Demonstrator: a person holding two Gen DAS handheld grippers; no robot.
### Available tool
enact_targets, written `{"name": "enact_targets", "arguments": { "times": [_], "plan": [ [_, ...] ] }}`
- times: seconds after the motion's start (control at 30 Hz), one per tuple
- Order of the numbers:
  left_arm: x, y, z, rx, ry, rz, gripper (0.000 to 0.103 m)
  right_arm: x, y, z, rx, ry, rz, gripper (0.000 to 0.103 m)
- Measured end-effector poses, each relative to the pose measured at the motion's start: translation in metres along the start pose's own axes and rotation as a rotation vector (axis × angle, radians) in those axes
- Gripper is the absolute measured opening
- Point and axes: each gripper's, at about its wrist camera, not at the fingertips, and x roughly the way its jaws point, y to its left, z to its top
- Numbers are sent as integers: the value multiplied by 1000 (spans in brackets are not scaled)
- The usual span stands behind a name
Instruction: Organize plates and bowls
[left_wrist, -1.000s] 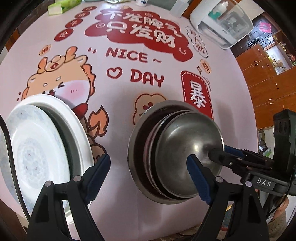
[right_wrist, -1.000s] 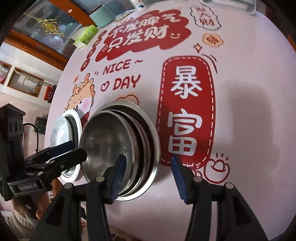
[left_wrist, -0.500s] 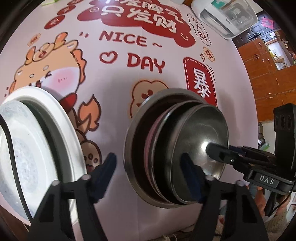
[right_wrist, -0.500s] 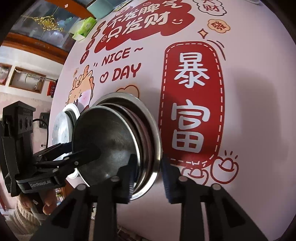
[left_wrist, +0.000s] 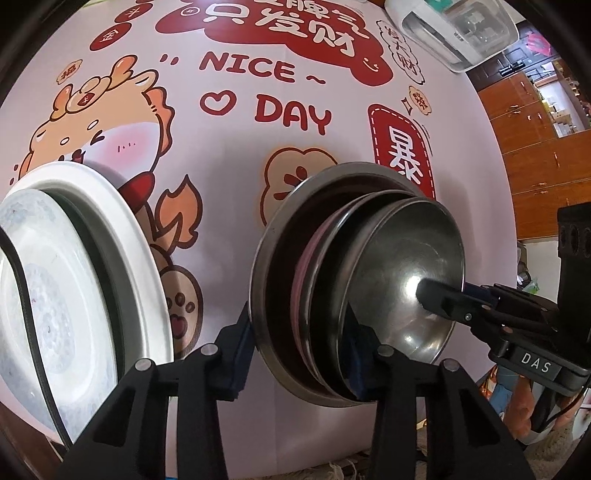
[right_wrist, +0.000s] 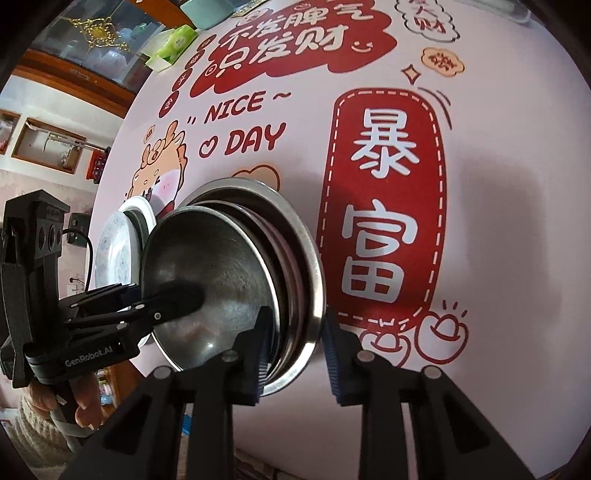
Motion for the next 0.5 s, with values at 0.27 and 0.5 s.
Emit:
{"name": "enact_targets", "arguments": {
  "times": [0.27,0.5],
  "plan": [
    [-24,-14,-7,26,-62,30,40,-17,5,-7,-22,-33,-8,26],
    [-55,-22,-29,24,-133,37,40,-42,19,-21,-61,-78,0,26]
  ]
}}
